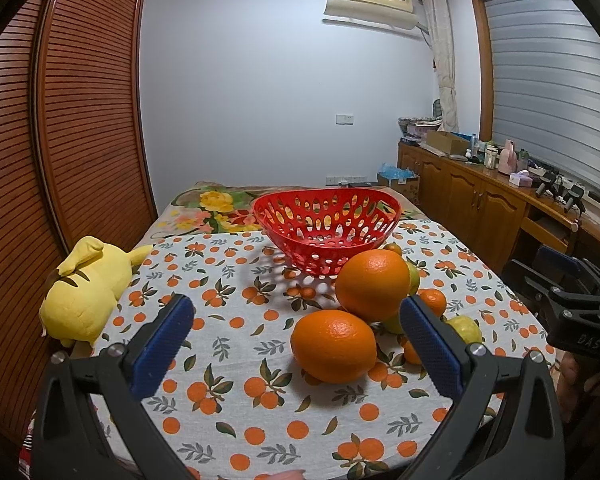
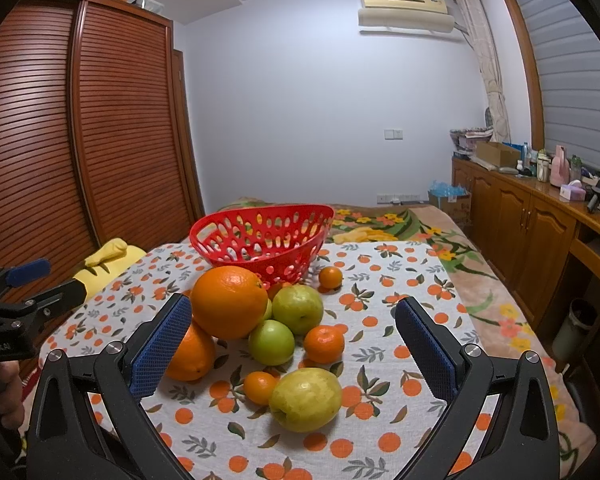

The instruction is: Organize fruits

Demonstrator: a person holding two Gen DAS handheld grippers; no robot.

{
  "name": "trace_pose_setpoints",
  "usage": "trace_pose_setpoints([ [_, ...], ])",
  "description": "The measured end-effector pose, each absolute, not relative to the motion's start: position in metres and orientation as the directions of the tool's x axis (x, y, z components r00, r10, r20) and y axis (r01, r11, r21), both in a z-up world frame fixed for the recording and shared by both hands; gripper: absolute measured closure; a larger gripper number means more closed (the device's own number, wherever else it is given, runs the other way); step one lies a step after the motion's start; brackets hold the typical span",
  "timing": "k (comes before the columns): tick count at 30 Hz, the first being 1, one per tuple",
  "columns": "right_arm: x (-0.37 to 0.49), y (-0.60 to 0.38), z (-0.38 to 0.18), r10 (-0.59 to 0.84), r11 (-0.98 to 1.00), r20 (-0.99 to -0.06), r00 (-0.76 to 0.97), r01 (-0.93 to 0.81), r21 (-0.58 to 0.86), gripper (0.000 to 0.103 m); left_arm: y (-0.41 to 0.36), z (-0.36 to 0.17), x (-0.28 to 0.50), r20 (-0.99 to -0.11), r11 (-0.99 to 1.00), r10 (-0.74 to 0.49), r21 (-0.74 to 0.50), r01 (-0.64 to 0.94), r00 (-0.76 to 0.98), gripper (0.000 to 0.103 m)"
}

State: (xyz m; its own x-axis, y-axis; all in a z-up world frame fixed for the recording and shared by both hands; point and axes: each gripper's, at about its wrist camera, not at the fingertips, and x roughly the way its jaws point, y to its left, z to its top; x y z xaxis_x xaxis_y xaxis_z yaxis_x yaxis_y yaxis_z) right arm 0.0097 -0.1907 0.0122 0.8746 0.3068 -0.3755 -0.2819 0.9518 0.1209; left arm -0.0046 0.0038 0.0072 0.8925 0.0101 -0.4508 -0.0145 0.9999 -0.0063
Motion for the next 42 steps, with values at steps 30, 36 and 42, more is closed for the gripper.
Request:
trace_pose_setpoints([
  [30, 0.011, -0.186, 0.011, 0.32, 0.948, -0.387, 0.865, -0.291, 0.132, 0.0, 0.006, 0.002, -0.004, -0.466, 1.0, 0.01, -0.016, -0.02, 0.885, 0.0],
  [36, 0.022, -0.181, 0.008, 0.339, 0.941, -0.396, 0.853, -0.313, 0.132, 0.0, 0.02, -0.015, 0.009, -0.502, 0.999, 0.006, -0.026, -0.022, 0.865, 0.0],
  [42, 0.044, -0.171, 0.0, 0.37, 0.928, -0.426, 0.826, -0.349, 0.129, 0.0, 0.032, -0.029, 0.028, -0.534, 1.0, -0.01, -0.024, -0.003, 0.845, 0.0],
])
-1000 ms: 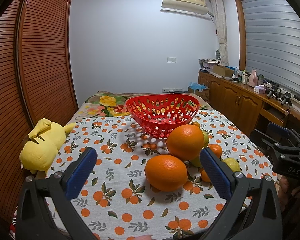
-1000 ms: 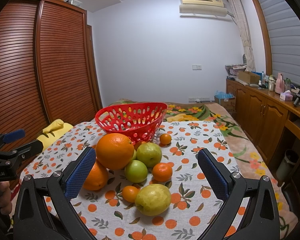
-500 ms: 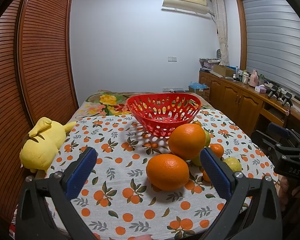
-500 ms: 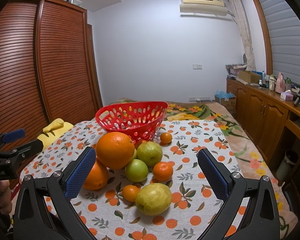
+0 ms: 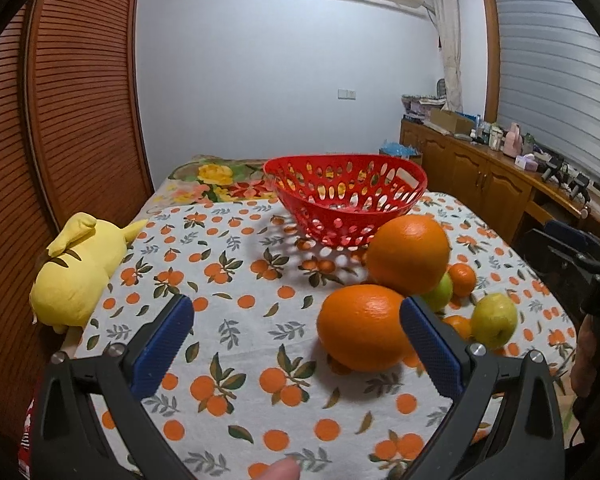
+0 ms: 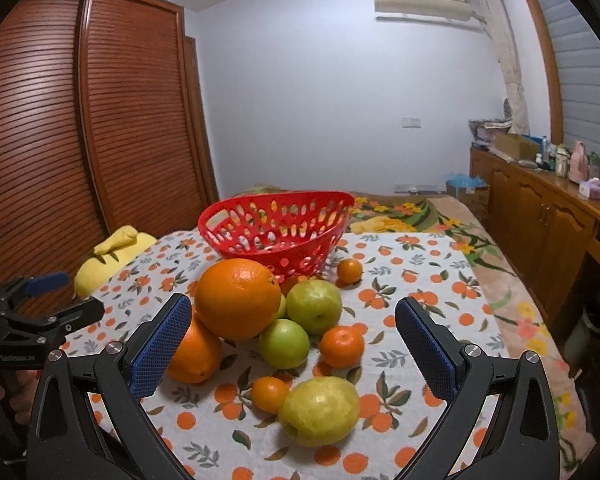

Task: Organize fruits
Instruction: 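Grasp a large orange with the left tool while the right tool grasps another large orange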

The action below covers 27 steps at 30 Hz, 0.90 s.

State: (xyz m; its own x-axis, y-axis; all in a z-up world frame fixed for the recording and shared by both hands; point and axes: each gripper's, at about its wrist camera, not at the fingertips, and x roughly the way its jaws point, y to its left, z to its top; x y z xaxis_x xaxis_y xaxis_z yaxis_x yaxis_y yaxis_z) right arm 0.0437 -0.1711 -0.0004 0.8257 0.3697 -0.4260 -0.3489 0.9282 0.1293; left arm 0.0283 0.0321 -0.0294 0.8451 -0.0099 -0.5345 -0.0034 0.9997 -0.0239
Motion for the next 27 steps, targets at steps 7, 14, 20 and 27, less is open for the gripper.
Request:
trace_pose_setpoints([
  [7, 0.064, -0.154, -0.01, 0.41, 0.908, -0.47, 0.782, -0.396, 0.134, 0.0, 0.035, -0.045, 0.047, -0.564, 1.0, -0.029, -0.02, 0.021, 0.826, 0.0],
  [14, 0.086, -0.131, -0.015, 0.457, 0.879, -0.514, 0.726, -0.458, 0.134, 0.0, 0.038, -0.056, 0.06, -0.592, 0.998, -0.065, -0.047, 0.047, 0.803, 0.0],
  [20, 0.11, -0.113, -0.024, 0.472, 0.86, -0.571, 0.672, -0.493, 0.131, 0.003, 0.041, -0.062, 0.072, -0.611, 0.995, -0.1, -0.073, 0.07, 0.785, 0.0],
  [27, 0.131, -0.102, -0.035, 0.489, 0.845, -0.626, 0.607, -0.507, 0.169, 0.003, 0.049, -0.068, 0.078, -0.623, 0.993, -0.113, -0.092, 0.071, 0.774, 0.0],
])
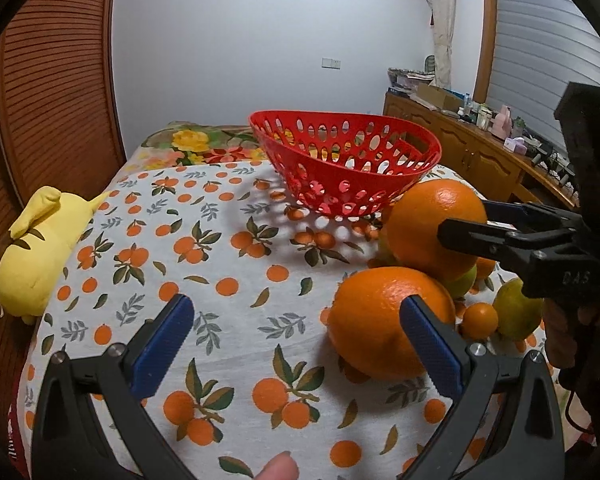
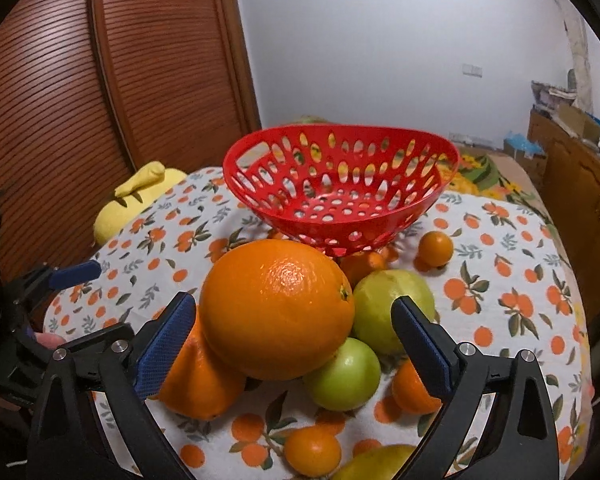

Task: Organize fruits
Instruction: 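Grasp a large orange with the left tool while the right tool grasps another large orange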

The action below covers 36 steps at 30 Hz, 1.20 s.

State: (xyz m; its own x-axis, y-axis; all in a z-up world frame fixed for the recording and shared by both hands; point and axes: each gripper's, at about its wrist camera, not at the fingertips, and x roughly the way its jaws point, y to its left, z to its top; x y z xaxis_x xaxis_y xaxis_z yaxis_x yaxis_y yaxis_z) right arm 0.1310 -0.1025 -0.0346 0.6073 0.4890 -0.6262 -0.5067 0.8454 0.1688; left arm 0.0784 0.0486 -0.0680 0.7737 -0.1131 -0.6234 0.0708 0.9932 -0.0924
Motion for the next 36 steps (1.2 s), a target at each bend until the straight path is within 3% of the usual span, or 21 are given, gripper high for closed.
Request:
trace_pose_setpoints([
  [6, 0.138, -0.089, -0.041, 0.478, 0.838, -0.66, 0.579, -0.525, 0.146, 0.003, 0.057, -0.071, 0.079, -0.626, 0.993, -0.116, -0.101, 0.067, 0.771, 0.0],
  [11, 0.142, -0.086, -0.042, 0.488, 0.83, -0.668, 0.562, -0.536, 0.156, 0.013, 0.059, -0.072, 0.079, -0.625, 0.99, -0.131, -0.116, 0.074, 0.77, 0.0],
  [16, 0.142, -0.084, -0.041, 0.493, 0.827, -0.67, 0.555, -0.538, 0.163, 0.014, 0.055, -0.072, 0.079, -0.627, 0.989, -0.146, -0.123, 0.088, 0.765, 0.0],
  [36, 0.124, -0.139, -0.008, 0.481, 0.859, -0.568, 0.668, -0.488, 0.154, 0.015, 0.017, -0.073, 0.098, -0.649, 0.972, -0.236, -0.149, 0.184, 0.723, 0.0],
])
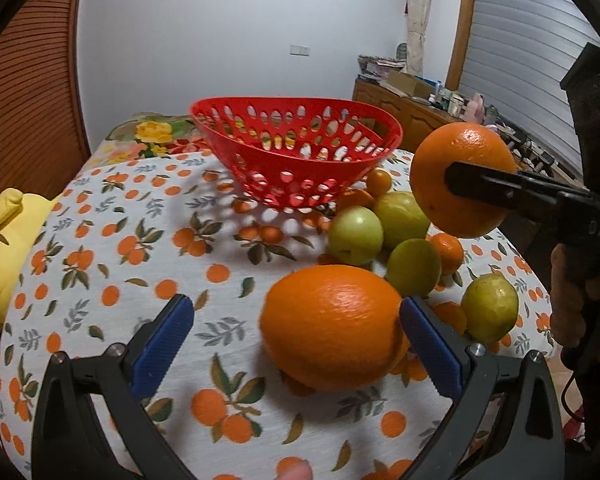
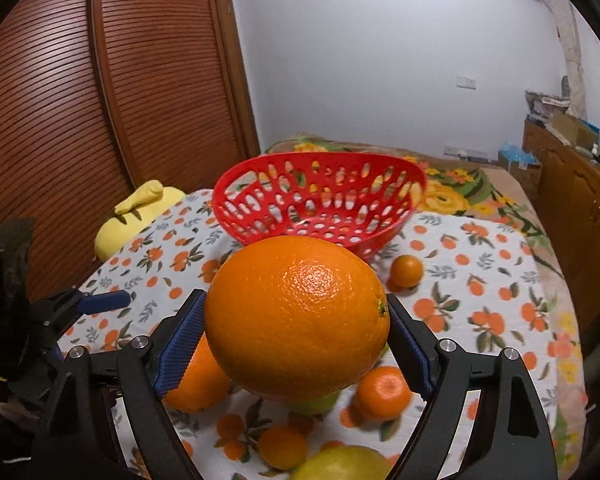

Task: Organize fruits
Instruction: 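Grasp a large orange with the left tool while the right tool grasps another large orange, then carry the large orange in the right tool over the red basket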

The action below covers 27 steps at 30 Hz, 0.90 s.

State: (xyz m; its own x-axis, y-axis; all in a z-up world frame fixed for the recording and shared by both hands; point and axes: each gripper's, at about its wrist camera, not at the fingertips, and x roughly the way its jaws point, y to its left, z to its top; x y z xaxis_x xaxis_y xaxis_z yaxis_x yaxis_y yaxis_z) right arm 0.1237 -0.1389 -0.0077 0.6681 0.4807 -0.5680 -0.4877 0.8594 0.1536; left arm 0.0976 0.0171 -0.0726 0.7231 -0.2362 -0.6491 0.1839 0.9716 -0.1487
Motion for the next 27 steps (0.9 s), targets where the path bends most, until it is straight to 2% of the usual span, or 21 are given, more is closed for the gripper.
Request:
trace_pose_setpoints([
  [12, 0.122, -0.158, -0.016, 0.467, 0.872, -0.571, 0.675, -0.46, 0.169, 0.015, 0.001, -0.092, 0.115, -0.702, 0.958, -0.288, -0.205, 0.202, 0.652, 0.001],
  [17, 0.12, -0.157, -0.02, 0.468, 0.871, -0.577, 0.669, -0.461, 0.172, 0.015, 0.0, -0.096, 0.119, -0.708, 0.951, -0.308, -0.225, 0.21, 0.635, 0.009],
  [27, 0.12, -0.156, -0.024, 0.47, 0.868, -0.586, 0.66, -0.466, 0.171, 0.015, 0.0, -0.103, 0.122, -0.711, 0.944, -0.33, -0.248, 0.218, 0.621, 0.011],
])
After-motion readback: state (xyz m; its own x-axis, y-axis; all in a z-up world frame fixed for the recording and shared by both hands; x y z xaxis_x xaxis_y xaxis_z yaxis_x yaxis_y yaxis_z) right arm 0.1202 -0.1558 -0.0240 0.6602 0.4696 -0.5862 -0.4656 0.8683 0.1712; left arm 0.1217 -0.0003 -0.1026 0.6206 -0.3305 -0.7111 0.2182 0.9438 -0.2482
